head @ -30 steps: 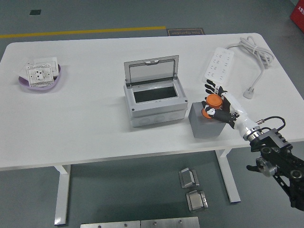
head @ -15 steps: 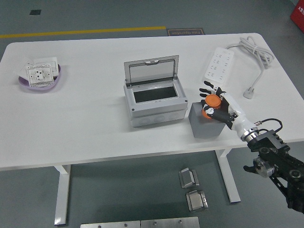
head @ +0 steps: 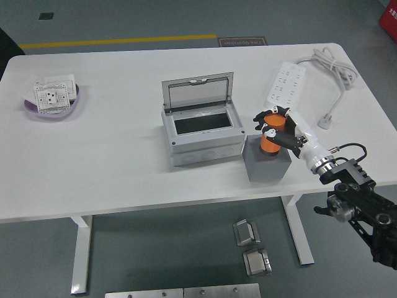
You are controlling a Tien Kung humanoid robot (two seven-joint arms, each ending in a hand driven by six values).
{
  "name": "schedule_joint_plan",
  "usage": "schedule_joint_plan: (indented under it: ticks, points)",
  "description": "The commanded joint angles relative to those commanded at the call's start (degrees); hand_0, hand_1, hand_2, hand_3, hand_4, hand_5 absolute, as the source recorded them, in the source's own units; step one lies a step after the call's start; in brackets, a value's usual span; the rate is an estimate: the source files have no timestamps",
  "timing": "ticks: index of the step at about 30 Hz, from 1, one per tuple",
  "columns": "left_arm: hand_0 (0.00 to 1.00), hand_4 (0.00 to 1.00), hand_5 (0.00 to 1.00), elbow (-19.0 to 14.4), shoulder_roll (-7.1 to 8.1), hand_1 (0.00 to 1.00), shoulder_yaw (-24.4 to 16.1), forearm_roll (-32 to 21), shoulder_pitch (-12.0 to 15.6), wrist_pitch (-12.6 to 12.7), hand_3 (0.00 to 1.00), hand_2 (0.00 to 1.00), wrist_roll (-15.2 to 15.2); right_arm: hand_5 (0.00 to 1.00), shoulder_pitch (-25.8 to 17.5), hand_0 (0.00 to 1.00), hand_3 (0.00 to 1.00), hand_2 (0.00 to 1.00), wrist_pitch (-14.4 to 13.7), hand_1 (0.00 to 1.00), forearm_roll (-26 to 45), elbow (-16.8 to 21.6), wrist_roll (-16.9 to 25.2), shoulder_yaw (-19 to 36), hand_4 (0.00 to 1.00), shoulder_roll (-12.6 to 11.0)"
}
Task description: Pick up the cylinder from the cube,place it in the box,flap close box
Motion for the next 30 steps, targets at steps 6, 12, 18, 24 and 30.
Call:
schedule_joint_plan:
  ticks: [6,12,18,24,30]
  points:
    - [0.711,0.663,0.290,0.26,0.28,0.700,1.32,-1.25,-0.03,0.01,0.677,0.637,-0.05,0.002,6.35,0.583,0.310,0.500,-2.62,0.480,-6.66,-0.10,-1.26,-6.00,0.002,0.94]
    - [0.710,0.666,0.291,0.46,0.70,0.700,2.87,-2.70,-0.21,0.07,0.677,0.637,-0.08,0.002,13.97,0.554,0.292,0.473,-4.70,0.436,-14.54,-3.35,-2.44,-13.42,0.002,4.16]
    - [0.710,0.665,0.303,0.58,1.16,0.699,4.59,-4.17,-0.37,0.09,0.676,0.638,-0.08,0.002,22.32,0.548,0.290,0.465,-6.42,0.436,-22.56,-9.06,-2.56,-21.68,0.002,7.80]
    - [0.711,0.665,0.305,0.54,1.60,0.700,5.38,-4.68,-0.80,0.12,0.676,0.638,-0.10,0.002,29.50,0.548,0.286,0.463,-7.01,0.435,-23.96,-15.42,-1.64,-29.46,0.002,10.85]
    - [0.711,0.665,0.308,0.36,1.98,0.700,5.55,-4.55,-1.51,0.11,0.676,0.638,-0.11,0.002,35.28,0.538,0.285,0.464,-6.74,0.439,-19.50,-23.31,-0.21,-37.76,0.002,13.28]
